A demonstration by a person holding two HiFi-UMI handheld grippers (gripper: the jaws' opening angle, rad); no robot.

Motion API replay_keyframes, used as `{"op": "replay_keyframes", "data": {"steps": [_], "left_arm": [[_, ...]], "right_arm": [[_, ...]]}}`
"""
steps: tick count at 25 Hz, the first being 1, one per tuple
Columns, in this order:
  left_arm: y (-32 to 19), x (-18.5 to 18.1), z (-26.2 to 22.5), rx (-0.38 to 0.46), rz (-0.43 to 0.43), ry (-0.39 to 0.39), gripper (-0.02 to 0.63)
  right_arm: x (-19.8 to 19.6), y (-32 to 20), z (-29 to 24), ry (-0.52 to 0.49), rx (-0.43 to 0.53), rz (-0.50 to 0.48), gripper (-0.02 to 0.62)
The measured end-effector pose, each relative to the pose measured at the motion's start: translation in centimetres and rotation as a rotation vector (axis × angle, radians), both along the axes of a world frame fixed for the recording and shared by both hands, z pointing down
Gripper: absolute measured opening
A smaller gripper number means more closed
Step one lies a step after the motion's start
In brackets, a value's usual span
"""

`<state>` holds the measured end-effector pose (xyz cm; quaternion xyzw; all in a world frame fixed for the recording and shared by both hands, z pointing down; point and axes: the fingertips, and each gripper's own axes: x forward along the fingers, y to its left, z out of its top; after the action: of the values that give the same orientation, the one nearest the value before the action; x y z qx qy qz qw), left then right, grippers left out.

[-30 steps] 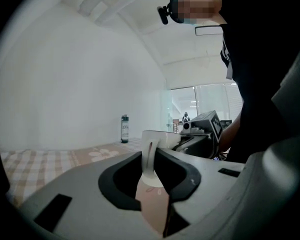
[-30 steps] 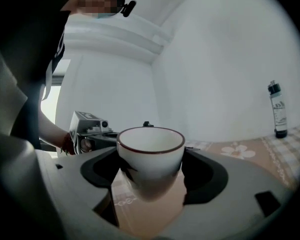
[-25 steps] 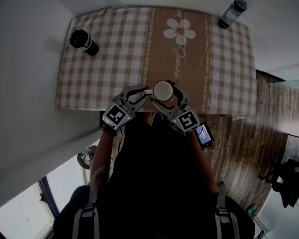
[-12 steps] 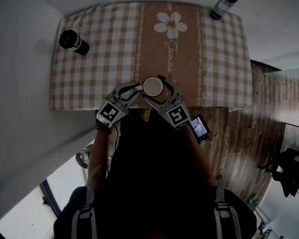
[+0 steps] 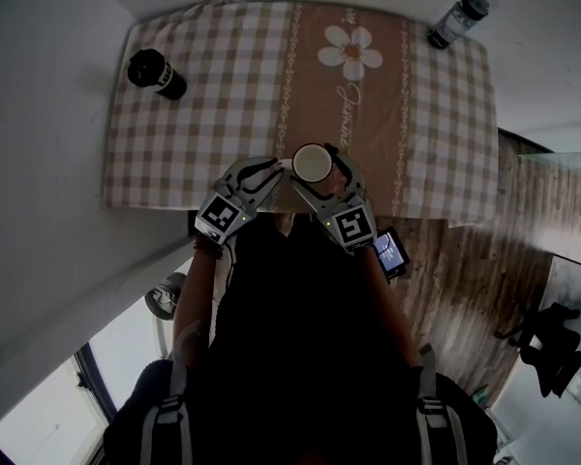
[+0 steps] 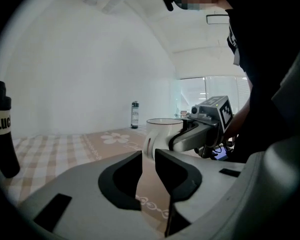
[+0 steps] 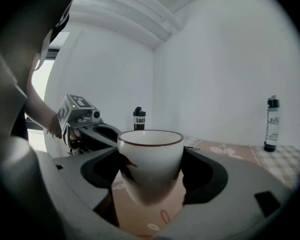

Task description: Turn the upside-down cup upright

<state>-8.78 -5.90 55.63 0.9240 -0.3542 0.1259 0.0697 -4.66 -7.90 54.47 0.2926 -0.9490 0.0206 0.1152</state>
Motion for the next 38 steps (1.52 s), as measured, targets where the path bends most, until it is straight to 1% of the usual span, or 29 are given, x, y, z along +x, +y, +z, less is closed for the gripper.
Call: {"op": "replay_keyframes", "data": {"steps": [2, 5, 16, 25, 31, 35, 38], "left_arm": [[-0.7, -0.7, 0.0, 0.002, -0.025, 0.001, 0.084], [-1.3, -1.7, 0.1, 0.002, -0.048, 0.001, 0.084], [-0.8, -4.9, 0.7, -0.041, -0.088, 0.020, 0.071], [-1.4, -5.2, 0.7, -0.037, -0.064, 0.023, 0.069], [-1.9, -5.1, 0.7, -0.043, -0.064, 0.044, 0.067], [-2.2, -4.6, 0.5, -0.035, -0.054, 0.066, 0.067], [-2.2, -3.8, 0.4, -0.028, -0.050, 0.060, 0.067]], "right_arm": [[0.0, -1.2, 0.1, -0.011, -0.006, 0.036, 0.390], [-0.4, -2.8, 0.7, -0.001, -0.002, 0.060, 0.389], [-3.4, -6.7, 3.3, 0.009, -0.033, 0.071, 0.389], [-3.9, -7.6, 5.3, 0.038, -0.068, 0.104, 0.390], [-3.4, -7.3, 5.8, 0.050, -0.087, 0.104, 0.391], [-3.2, -6.8, 6.2, 0.073, -0.072, 0.105, 0.394], [-3.1, -6.7, 6.2, 0.085, -0.062, 0.095, 0.397]]}}
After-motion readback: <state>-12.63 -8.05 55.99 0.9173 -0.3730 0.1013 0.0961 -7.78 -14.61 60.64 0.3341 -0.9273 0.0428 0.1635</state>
